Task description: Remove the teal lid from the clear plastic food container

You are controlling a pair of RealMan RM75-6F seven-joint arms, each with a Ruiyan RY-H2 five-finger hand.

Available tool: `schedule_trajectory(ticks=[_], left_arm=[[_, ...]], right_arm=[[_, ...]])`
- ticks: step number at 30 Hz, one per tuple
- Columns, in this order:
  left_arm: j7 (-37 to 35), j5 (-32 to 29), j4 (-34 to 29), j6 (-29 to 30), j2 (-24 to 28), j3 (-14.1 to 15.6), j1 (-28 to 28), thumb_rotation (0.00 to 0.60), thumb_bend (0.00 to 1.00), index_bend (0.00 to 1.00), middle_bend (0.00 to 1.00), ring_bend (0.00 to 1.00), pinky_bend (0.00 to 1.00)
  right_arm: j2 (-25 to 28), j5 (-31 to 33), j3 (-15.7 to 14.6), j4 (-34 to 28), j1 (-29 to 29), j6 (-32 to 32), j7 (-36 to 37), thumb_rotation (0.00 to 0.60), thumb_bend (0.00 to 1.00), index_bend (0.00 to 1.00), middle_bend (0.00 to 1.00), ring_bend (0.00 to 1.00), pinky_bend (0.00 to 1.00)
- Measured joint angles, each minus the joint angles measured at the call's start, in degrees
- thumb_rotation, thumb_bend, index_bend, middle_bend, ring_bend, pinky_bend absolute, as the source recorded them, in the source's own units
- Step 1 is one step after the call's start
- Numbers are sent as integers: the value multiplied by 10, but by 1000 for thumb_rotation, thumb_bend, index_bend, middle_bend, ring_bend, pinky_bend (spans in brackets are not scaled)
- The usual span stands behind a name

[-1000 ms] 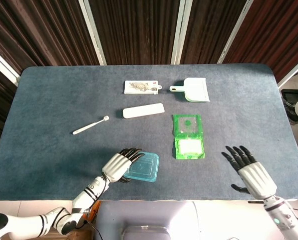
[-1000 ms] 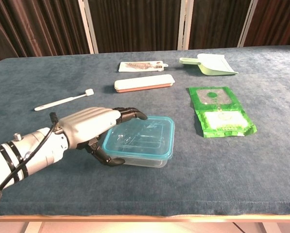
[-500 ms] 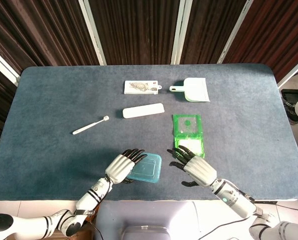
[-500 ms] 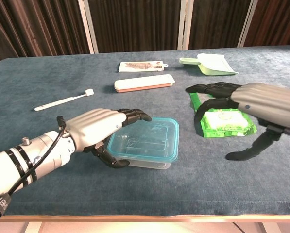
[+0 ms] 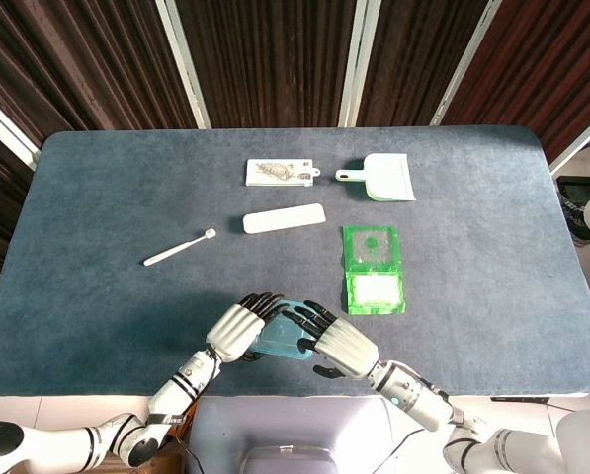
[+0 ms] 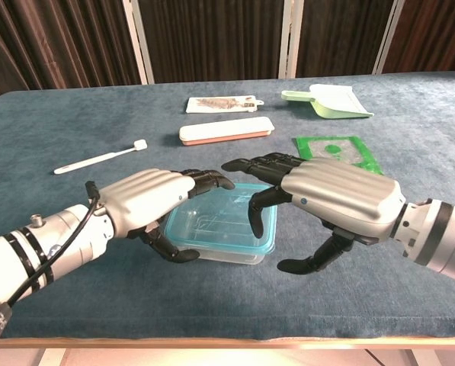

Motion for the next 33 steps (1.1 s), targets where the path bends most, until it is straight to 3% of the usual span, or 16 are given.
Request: schedule_trajectory(ticks=[33], left_arm=[[9,-6,-1,-2,5,6,1,600,301,0,724,562,687]], right_arm=[[-21,69,3,-26,31,-24,-69,600,350,619,55,0,0]])
